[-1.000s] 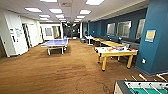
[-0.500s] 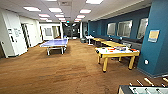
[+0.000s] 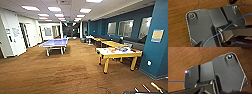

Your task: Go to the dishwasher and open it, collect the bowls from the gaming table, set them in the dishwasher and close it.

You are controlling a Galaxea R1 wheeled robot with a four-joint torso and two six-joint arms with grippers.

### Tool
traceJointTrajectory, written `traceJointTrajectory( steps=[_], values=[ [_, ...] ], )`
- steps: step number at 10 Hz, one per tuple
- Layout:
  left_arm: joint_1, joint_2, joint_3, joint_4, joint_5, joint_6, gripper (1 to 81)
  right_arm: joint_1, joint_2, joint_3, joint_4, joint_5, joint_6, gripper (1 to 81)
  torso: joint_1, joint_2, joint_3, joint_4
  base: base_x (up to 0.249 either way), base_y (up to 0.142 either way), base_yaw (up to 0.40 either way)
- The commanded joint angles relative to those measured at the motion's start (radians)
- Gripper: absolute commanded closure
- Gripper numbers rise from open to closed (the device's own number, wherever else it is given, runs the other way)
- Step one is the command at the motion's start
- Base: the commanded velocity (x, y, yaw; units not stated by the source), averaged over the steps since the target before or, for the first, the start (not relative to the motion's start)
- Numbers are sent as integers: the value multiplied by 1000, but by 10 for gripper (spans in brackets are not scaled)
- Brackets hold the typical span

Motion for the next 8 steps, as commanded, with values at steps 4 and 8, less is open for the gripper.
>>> traceJointTrajectory(
  steps=[4, 8],
  values=[
    [-58, -2, 0, -5, 48, 5, 10, 62, 6, 3, -7, -38, -4, 10, 0, 0, 0, 0, 202, 0, 0],
    [-59, 4, 0, -4, 48, 6, 10, 63, 4, 2, -7, -38, -4, 10, 0, 0, 0, 0, 202, 0, 0]
  ],
)
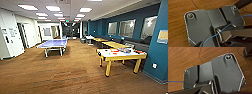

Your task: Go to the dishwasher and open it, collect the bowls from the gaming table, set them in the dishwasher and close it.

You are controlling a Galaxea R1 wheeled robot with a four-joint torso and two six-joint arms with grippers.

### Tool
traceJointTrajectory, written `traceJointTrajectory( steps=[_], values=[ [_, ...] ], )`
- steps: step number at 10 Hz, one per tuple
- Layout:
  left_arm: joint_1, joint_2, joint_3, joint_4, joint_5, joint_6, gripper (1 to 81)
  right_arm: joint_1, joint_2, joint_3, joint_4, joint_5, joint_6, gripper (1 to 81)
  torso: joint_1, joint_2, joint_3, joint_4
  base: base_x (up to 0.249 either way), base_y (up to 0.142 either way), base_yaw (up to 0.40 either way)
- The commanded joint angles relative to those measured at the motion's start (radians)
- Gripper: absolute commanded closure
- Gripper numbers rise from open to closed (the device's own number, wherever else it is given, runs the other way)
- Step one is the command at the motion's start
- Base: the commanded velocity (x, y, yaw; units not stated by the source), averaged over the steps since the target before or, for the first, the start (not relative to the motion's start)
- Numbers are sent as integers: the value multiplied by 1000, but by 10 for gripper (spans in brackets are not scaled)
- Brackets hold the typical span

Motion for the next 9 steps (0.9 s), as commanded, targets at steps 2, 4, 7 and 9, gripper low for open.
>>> traceJointTrajectory(
  steps=[2, 4, 7, 9],
  values=[
    [-56, -3, -1, -4, 47, 6, 10, 60, 8, 4, -7, -37, -4, 10, 1, 0, 0, 0, 202, 0, 0],
    [-58, -3, -1, -4, 47, 6, 10, 60, 8, 4, -7, -37, -4, 10, 0, 0, 0, 0, 202, 0, 0],
    [-58, -3, -1, -4, 47, 6, 10, 60, 7, 4, -7, -37, -4, 10, 1, 0, 0, 0, 202, 0, 0],
    [-56, -3, -1, -4, 47, 6, 10, 59, 7, 7, -7, -37, -4, 10, 0, 0, 0, 0, 202, 0, 0]
  ],
)
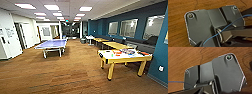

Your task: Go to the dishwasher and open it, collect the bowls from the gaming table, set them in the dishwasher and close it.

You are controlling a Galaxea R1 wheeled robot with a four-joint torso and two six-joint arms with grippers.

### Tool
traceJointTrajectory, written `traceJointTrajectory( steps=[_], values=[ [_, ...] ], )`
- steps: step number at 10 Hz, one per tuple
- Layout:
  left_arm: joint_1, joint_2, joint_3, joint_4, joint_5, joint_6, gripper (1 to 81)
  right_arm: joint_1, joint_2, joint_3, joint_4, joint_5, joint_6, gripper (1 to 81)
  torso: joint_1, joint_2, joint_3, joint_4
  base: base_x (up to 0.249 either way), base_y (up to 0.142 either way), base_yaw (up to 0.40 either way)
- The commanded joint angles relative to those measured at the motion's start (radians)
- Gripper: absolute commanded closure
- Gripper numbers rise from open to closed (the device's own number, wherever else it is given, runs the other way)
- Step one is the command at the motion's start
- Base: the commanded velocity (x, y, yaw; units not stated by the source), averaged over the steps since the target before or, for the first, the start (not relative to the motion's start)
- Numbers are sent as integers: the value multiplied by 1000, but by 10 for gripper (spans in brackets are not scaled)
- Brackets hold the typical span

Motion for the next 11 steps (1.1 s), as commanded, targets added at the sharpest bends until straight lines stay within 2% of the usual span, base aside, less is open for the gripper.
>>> traceJointTrajectory(
  steps=[1, 11],
  values=[
    [-56, -4, 0, -4, 48, 6, 10, 59, 6, 5, -7, -38, -4, 10, 0, 0, 0, 0, 202, 0, 0],
    [-57, 2, 0, -4, 48, 6, 10, 54, 4, 3, -7, -38, -4, 10, 0, 0, 0, 0, 202, 0, 0]
  ],
)
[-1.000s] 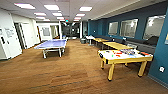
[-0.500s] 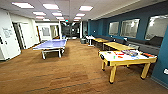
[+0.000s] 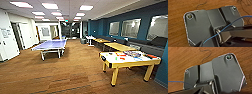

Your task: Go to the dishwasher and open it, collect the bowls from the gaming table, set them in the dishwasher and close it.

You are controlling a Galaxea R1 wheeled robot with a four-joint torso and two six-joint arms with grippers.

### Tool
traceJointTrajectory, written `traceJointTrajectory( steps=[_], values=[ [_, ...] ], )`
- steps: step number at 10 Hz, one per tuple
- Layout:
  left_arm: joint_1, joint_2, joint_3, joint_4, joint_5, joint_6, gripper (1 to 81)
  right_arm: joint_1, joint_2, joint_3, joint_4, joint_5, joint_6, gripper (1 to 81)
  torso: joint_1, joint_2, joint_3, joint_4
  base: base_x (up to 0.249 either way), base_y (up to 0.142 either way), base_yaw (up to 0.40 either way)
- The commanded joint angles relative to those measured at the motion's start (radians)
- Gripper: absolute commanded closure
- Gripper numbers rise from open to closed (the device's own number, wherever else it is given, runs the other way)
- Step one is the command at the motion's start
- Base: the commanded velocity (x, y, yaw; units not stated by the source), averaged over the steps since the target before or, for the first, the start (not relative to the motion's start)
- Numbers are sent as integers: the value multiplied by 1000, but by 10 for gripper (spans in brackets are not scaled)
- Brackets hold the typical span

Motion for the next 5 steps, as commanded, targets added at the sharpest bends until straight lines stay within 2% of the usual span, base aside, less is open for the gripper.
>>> traceJointTrajectory(
  steps=[1, 5],
  values=[
    [-54, -4, 1, -4, 47, 6, 10, 55, 5, 3, -5, -38, -4, 10, 0, 0, 0, 0, 202, 0, 0],
    [-54, 0, 1, -4, 47, 6, 10, 55, 5, 3, -7, -38, -4, 10, 0, 0, 0, 0, 186, 0, 0]
  ],
)
